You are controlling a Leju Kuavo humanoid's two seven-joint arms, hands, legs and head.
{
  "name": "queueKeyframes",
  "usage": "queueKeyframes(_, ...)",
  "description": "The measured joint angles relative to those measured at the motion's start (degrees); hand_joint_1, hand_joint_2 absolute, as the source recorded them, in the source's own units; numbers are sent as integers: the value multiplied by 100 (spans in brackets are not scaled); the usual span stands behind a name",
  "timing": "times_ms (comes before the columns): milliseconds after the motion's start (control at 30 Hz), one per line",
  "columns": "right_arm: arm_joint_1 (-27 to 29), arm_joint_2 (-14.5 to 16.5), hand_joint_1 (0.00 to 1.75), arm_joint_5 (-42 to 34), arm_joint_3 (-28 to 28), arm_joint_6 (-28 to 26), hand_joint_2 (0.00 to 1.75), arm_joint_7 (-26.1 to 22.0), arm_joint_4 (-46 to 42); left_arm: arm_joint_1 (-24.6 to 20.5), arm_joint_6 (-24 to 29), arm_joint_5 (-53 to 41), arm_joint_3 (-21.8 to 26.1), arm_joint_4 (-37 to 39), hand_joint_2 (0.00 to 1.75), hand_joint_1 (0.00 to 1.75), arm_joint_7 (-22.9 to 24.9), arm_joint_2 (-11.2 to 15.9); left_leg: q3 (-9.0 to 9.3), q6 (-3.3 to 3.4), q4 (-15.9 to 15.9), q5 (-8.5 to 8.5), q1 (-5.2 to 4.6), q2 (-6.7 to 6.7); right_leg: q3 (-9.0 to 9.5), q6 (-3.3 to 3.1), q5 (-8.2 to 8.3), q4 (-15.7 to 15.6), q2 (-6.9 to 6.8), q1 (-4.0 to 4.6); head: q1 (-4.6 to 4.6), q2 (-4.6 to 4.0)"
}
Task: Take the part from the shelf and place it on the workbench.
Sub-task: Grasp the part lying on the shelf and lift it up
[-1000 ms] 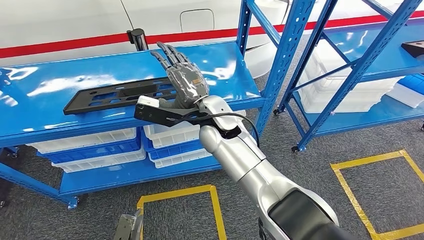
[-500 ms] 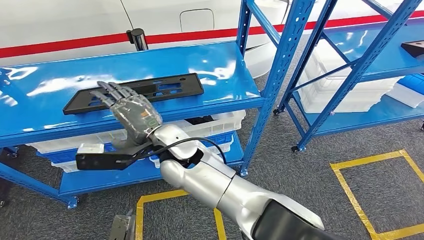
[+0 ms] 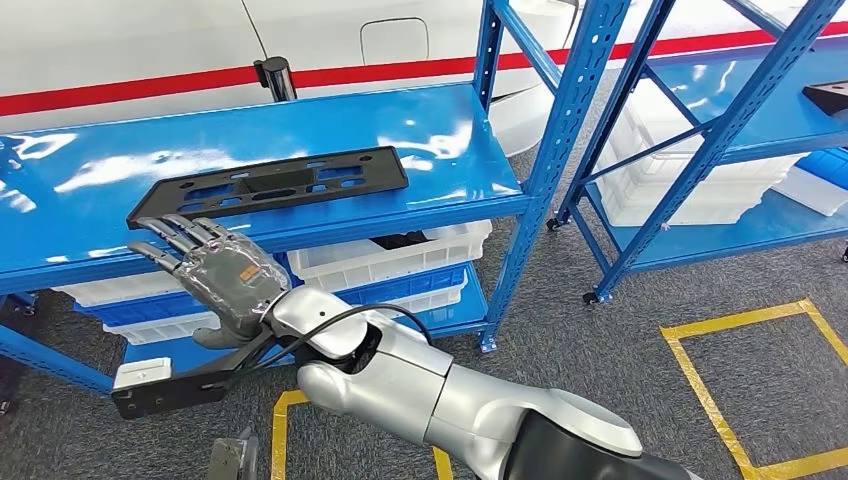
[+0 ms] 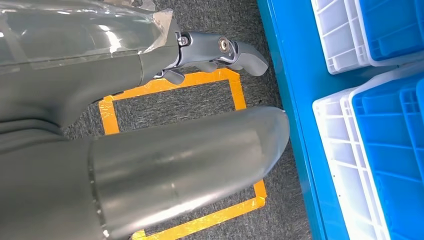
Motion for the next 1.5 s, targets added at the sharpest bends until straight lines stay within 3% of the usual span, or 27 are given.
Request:
queueKeyframes(200, -32, 0, 0, 24, 121, -34, 175, 0, 2, 12, -7, -49, 27, 0, 0, 0, 1, 23, -3, 10, 16, -7, -17, -8, -4, 13, 8, -7, -1, -58, -1, 0)
queueKeyframes(333, -62, 0, 0, 58, 157, -49, 175, 1, 2, 11, -12, -81, 36, -3, 0, 0, 7, 32, 27, 97, -48, 1, -15, 7, -24, 108, 63, 93, -24, -38, -1, 0)
queueKeyframes(400, -100, 3, 0, 85, 162, -70, 175, 6, 2, 10, -18, -103, 46, -7, 0, 0, 9, 30, 72, 147, -97, 28, 17, 26, -176, 109, -50, 351, -90, -27, 4, 0)
queueKeyframes(500, -126, -2, 0, 88, 162, -98, 175, 14, 8, 26, -13, -110, 82, -9, 0, 0, 13, 30, 62, 159, -105, 36, 31, 69, -693, 95, -393, 1289, -136, -41, 9, 0)
queueKeyframes(533, -122, -14, 0, 75, 162, -101, 175, 7, 11, 37, -8, -109, 105, -9, 0, 0, 15, 30, 61, 148, -102, 29, 37, 80, -828, 106, -446, 1505, -138, -51, 9, 0)
queueKeyframes(567, -118, -25, 0, 56, 162, -102, 175, -6, 14, 49, 1, -105, 134, -9, 0, 0, 18, 30, 70, 128, -98, 18, 50, 87, -871, 139, -413, 1522, -142, -66, 9, 0)
queueKeyframes(600, -116, -32, 0, 34, 167, -101, 175, -24, 14, 62, 11, -97, 162, -9, 0, 0, 17, 30, 91, 97, -95, -1, 72, 89, -801, 189, -292, 1313, -150, -86, 9, 0)
queueKeyframes(667, -118, -32, 0, -11, 191, -98, 175, -50, -9, 83, 26, -72, 219, -9, 0, 0, 1, 32, 152, 5, -84, -54, 118, 92, -503, 295, 14, 574, -187, -112, 11, 0)
queueKeyframes(733, -121, -31, 0, -37, 215, -96, 175, -55, -34, 92, 33, -54, 256, -9, 0, 0, -17, 35, 188, -63, -75, -90, 136, 95, -337, 309, 105, 148, -214, -102, 16, 0)
queueKeyframes(900, -122, -33, 0, -42, 221, -96, 175, -55, -39, 92, 35, -51, 267, -9, 0, 0, -21, 37, 191, -78, -71, -95, 135, 97, -337, 290, 58, 120, -215, -86, 17, 0)
queueKeyframes(967, -125, -32, 0, -44, 224, -96, 175, -54, -43, 93, 35, -50, 273, -9, 0, 0, -23, 37, 185, -83, -64, -96, 136, 97, -340, 249, 12, 108, -220, -76, 19, 0)
queueKeyframes(1067, -120, -26, 0, -57, 254, -95, 175, -45, -79, 114, 43, -45, 320, -10, 0, 0, -35, 39, 172, -170, -54, -124, 130, 115, -306, 20, 35, 127, -223, -61, 8, 1)
queueKeyframes(1100, -124, -10, 0, -81, 273, -92, 175, -41, -102, 121, 54, -39, 355, -11, 0, 0, -49, 40, 37, -212, 199, -222, 138, 116, -241, -95, 36, 132, -210, -54, -2, 1)
queueKeyframes(1133, -122, -5, 0, -115, 303, -93, 175, -33, -111, 129, 64, -38, 391, -13, 0, 0, -58, 44, -252, -214, 549, -247, 144, 112, -150, -195, -32, 128, -175, -15, -10, 0)
queueKeyframes(1200, -126, 11, 0, -180, 358, -97, 175, -24, -125, 135, 75, -41, 458, -15, 0, 0, -72, 52, -734, -137, 856, -13, 113, 91, 100, -350, -209, 117, -109, 89, -20, 0)
queueKeyframes(1233, -122, 4, 0, -196, 375, -102, 175, -20, -120, 137, 72, -49, 472, -14, 0, 0, -66, 62, -801, -58, 685, 223, 79, 86, 179, -373, -283, 106, -83, 131, -16, 0)
queueKeyframes(1267, -130, 3, 0, -203, 377, -103, 175, -20, -117, 131, 69, -55, 477, -14, 0, 0, -63, 70, -707, 11, 413, 348, 33, 79, 232, -364, -323, 93, -75, 139, -14, 0)
queueKeyframes(1300, -139, 3, 0, -208, 378, -104, 175, -20, -115, 126, 64, -62, 482, -13, 0, 0, -61, 75, -620, 74, 234, 391, -13, 70, 259, -345, -354, 78, -72, 135, -16, 0)
queueKeyframes(1367, -155, 5, 0, -214, 380, -105, 175, -16, -111, 124, 42, -72, 495, -10, 0, 0, -57, 82, -526, 149, 103, 322, -76, 64, 321, -290, -369, 59, -80, 136, -31, 0)
queueKeyframes(1467, -183, 14, 0, -209, 378, -111, 175, -3, -113, 113, 9, -74, 504, -10, 0, 0, -56, 82, -305, 171, -83, 348, -20, 69, 212, -214, -402, 316, -113, 147, -33, 0)
queueKeyframes(1500, -192, 14, 0, -207, 378, -113, 131, 0, -113, 102, -5, -75, 505, -11, 0, 0, -56, 80, -248, 171, -120, 345, 5, 70, 40, -194, -450, 592, -122, 135, -29, 0)
